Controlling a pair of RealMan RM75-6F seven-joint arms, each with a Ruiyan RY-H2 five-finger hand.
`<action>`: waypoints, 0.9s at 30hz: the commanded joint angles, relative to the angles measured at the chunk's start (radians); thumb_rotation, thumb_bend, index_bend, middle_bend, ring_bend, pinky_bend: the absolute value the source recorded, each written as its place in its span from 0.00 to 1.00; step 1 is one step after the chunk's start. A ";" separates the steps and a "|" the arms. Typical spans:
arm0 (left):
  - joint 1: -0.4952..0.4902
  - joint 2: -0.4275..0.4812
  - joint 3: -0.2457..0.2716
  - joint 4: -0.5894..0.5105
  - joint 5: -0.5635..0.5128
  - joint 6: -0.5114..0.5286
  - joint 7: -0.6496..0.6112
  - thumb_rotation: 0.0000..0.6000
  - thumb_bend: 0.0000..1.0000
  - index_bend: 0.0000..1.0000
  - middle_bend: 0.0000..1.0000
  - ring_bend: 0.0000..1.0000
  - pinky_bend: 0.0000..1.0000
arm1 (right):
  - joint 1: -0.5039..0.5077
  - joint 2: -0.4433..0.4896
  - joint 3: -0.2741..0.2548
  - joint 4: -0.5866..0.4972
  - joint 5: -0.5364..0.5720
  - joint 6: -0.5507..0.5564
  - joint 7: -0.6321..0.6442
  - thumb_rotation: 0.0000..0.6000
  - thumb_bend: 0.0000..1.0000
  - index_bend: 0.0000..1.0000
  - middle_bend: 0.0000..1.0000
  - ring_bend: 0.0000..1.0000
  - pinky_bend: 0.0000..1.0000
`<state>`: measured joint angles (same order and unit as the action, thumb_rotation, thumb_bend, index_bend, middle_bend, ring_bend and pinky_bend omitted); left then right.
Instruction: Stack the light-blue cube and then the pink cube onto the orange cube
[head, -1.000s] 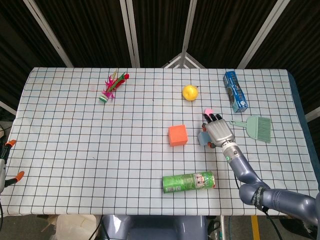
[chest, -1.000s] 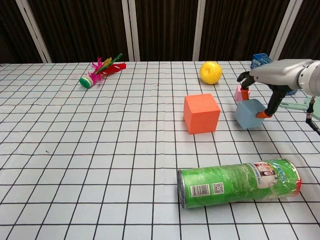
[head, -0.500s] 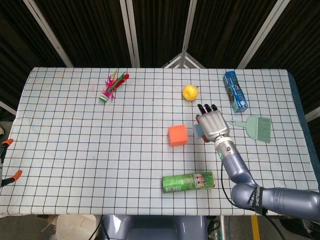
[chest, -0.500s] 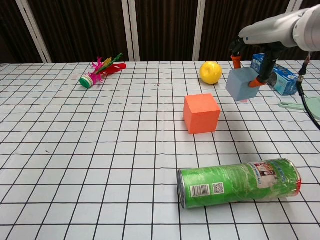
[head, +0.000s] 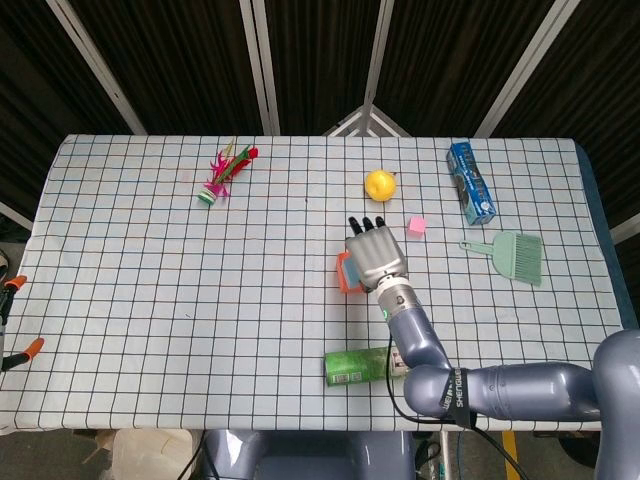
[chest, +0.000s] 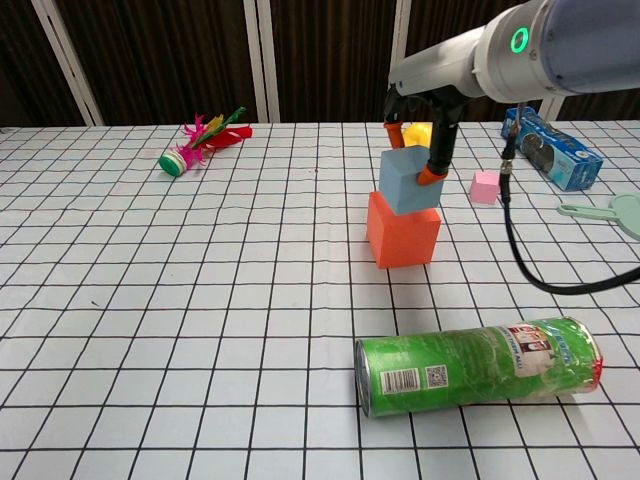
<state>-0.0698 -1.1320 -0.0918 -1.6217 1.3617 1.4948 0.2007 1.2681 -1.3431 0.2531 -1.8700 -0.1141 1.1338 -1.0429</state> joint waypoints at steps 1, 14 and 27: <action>-0.003 -0.001 0.002 -0.003 -0.001 -0.005 0.007 1.00 0.20 0.14 0.01 0.00 0.02 | 0.025 -0.036 0.011 0.026 0.022 0.012 -0.009 1.00 0.58 0.61 0.08 0.12 0.13; -0.006 0.000 0.001 -0.006 -0.016 -0.017 0.013 1.00 0.20 0.14 0.01 0.00 0.02 | 0.061 -0.077 0.023 0.099 0.070 0.009 -0.013 1.00 0.58 0.61 0.08 0.12 0.13; -0.004 0.003 -0.001 -0.009 -0.022 -0.014 0.012 1.00 0.20 0.14 0.01 0.00 0.02 | 0.044 -0.075 -0.001 0.137 0.108 -0.013 -0.003 1.00 0.61 0.64 0.08 0.12 0.13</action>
<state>-0.0736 -1.1286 -0.0926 -1.6310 1.3398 1.4808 0.2130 1.3123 -1.4184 0.2510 -1.7331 -0.0079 1.1202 -1.0466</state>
